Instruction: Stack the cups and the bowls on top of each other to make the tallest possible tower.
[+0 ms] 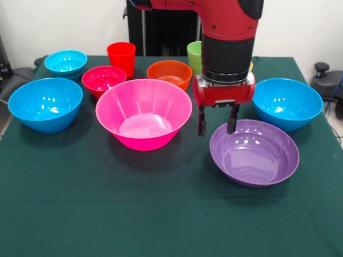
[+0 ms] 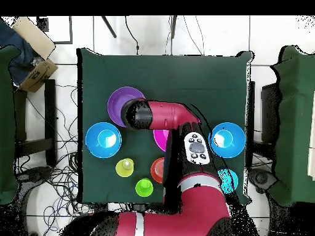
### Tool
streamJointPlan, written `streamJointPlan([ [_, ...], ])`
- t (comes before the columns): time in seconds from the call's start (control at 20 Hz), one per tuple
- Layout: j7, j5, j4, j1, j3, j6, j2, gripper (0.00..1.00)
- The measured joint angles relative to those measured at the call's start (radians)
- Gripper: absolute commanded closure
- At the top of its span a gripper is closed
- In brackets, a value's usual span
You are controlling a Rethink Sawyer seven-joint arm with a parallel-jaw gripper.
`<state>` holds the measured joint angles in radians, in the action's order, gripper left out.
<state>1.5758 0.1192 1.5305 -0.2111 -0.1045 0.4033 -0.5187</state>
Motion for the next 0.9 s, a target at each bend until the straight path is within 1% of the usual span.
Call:
streamJointPlan([
  [0.4,0.0,0.021,0.005,0.0,-0.002,-0.051,0.022,0.0],
  [0.9,0.0,0.021,0.009,0.0,-0.007,-0.058,0.032,0.0],
])
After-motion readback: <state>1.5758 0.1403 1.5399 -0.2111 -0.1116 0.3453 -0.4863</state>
